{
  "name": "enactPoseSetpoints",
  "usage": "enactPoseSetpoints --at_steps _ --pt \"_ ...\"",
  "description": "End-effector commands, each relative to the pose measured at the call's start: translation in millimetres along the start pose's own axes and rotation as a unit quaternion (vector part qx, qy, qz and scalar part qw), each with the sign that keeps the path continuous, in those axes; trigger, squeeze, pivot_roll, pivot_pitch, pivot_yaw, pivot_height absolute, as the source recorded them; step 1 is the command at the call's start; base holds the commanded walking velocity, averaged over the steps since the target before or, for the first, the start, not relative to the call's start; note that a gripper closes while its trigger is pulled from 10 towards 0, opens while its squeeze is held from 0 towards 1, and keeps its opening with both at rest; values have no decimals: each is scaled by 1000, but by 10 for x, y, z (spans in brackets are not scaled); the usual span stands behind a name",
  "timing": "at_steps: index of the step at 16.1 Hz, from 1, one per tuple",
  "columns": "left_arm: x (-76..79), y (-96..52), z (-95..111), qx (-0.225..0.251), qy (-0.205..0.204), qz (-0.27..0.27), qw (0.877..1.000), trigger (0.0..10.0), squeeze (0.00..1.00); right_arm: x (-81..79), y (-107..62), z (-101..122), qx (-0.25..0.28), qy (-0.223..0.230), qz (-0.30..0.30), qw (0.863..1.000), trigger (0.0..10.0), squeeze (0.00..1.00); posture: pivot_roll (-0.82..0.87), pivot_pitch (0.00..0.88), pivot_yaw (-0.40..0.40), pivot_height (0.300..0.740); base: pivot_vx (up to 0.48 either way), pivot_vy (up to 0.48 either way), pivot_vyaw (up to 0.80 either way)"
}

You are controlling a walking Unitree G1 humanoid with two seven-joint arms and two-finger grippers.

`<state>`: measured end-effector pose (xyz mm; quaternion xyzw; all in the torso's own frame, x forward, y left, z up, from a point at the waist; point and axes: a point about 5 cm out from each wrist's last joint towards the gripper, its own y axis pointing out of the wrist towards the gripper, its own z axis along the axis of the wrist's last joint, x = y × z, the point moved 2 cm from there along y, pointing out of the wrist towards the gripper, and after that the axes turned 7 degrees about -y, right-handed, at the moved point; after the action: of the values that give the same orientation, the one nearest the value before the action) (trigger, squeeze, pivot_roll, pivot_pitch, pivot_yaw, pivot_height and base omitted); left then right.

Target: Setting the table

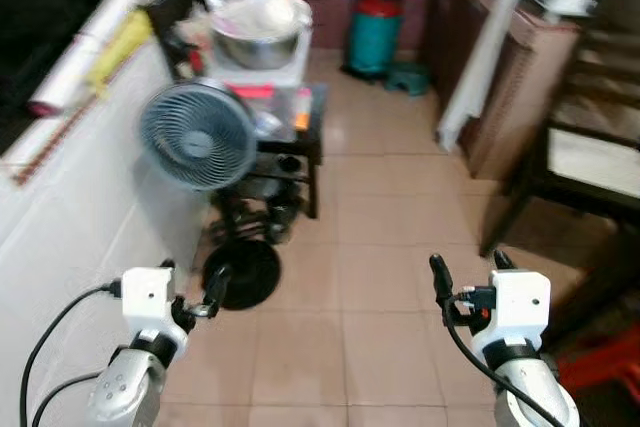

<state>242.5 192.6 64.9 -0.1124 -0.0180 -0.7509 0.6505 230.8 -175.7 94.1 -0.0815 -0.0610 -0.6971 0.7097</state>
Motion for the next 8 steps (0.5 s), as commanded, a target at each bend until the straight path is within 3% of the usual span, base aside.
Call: enactPoseSetpoints --at_steps 1,5,8 --pt "15 41 11 1 3 -8 1000 10000 0 3 4 -29 -7 -3 2 1000 10000 0 23 0 3 740 0 0 -800" --pt "-11 58 -6 0 -6 -4 1000 10000 0 -5 -1 -50 -10 -6 2 1000 10000 0 22 0 2 740 0 0 -800" --pt "15 77 -15 0 -8 -7 1000 10000 0 -27 2 -62 -12 -7 7 1000 10000 0 23 0 1 740 258 0 -800"
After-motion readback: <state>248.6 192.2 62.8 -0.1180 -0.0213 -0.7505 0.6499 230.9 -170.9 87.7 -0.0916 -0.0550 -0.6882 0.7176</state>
